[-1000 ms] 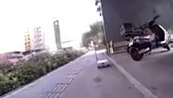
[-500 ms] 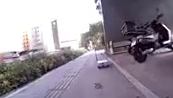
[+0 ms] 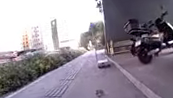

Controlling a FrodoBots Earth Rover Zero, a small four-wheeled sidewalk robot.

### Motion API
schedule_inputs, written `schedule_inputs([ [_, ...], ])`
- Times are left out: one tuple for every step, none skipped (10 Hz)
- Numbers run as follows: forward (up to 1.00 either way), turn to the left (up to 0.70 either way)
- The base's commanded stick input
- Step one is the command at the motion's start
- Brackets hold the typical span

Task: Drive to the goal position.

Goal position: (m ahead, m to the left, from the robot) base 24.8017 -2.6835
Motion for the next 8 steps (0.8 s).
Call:
schedule_inputs([
  [0.45, 0.00],
  [0.45, 0.00],
  [0.45, 0.00],
  [0.45, 0.00],
  [0.45, 0.00],
  [0.45, 0.00],
  [0.45, 0.00],
  [0.45, 0.00],
])
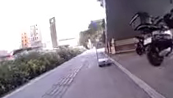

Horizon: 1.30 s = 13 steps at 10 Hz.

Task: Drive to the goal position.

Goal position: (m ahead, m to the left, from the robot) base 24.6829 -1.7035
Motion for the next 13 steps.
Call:
schedule_inputs([
  [0.45, 0.00],
  [0.45, 0.00],
  [0.45, 0.00],
  [0.45, 0.00],
  [0.45, 0.00],
  [0.45, 0.00],
  [0.45, 0.00],
  [0.45, 0.00],
  [0.45, 0.00],
  [0.45, 0.00],
  [0.45, 0.00],
  [0.45, 0.00],
  [0.45, 0.00],
])
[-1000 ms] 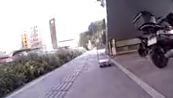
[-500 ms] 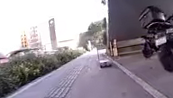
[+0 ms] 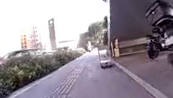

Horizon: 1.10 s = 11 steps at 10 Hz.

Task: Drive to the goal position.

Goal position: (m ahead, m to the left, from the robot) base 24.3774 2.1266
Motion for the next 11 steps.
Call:
schedule_inputs([
  [0.45, 0.00],
  [0.45, 0.00],
  [0.45, 0.00],
  [0.45, 0.00],
  [0.45, 0.00],
  [0.45, 0.00],
  [0.45, 0.00],
  [0.45, 0.00],
  [0.45, 0.00],
  [0.45, 0.00],
  [0.45, 0.00],
])
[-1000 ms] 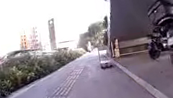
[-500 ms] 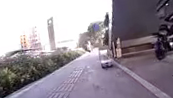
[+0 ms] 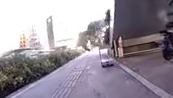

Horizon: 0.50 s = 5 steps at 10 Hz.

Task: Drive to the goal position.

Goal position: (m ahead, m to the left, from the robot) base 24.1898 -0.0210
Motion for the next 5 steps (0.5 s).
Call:
schedule_inputs([
  [0.45, 0.00],
  [0.45, 0.00],
  [0.45, 0.00],
  [0.45, 0.00],
  [0.45, 0.00],
])
